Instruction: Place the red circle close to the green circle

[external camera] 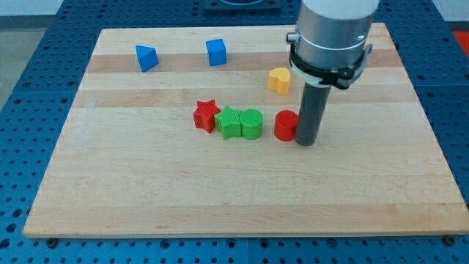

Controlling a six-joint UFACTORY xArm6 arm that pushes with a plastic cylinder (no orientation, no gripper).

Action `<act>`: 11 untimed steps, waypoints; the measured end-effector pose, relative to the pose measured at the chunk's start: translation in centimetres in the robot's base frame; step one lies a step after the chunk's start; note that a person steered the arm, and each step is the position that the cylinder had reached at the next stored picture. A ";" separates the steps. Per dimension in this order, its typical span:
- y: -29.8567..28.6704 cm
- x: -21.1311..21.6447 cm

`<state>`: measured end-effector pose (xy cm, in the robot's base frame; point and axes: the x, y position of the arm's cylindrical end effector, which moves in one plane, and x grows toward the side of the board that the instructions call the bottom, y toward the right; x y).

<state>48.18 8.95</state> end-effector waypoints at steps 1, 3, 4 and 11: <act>-1.0 0.0; 3.0 -2.4; 2.9 -2.7; -6.4 -2.7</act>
